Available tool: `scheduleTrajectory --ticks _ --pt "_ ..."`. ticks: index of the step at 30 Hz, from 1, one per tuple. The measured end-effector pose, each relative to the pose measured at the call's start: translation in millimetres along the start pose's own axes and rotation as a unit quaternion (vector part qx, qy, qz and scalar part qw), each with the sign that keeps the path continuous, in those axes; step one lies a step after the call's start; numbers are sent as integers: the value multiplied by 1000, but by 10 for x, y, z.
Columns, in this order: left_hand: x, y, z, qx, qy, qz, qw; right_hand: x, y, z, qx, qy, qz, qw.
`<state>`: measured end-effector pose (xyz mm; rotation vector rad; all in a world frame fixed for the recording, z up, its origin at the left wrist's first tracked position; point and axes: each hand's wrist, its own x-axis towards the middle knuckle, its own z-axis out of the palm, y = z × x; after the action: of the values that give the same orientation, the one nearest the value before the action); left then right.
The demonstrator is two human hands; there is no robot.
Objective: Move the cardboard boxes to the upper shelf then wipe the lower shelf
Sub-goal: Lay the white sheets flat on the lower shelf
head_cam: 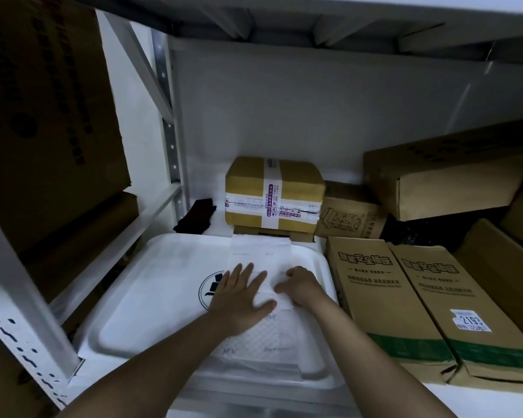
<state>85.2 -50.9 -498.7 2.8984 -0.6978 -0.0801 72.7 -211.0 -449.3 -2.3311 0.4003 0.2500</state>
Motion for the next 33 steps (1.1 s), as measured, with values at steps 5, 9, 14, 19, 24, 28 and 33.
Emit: scheduleTrajectory --ticks 5,9,14,19,24,28,33 --pt "-18 -27 12 3 7 -3 1000 14 -28 19 32 -9 24 999" --pt "-28 -69 -2 3 3 -5 1000 40 -38 21 86 -22 14 996" --pt "-26 -68 -46 2 -15 -6 1000 27 -45 -13 76 -29 14 997" --pt "11 -48 -333 -216 -38 -36 975 -15 -135 42 48 -43 -19 998" --pt "-34 33 -781 -437 -20 -135 889 -149 -449 10 259 -87 -54 961" --pt "-127 -68 -1149 -516 -54 -179 836 -288 -712 56 302 -145 -108 936" --pt "-283 -396 -1448 -462 -100 -215 855 -397 -946 219 277 -194 -198 920"
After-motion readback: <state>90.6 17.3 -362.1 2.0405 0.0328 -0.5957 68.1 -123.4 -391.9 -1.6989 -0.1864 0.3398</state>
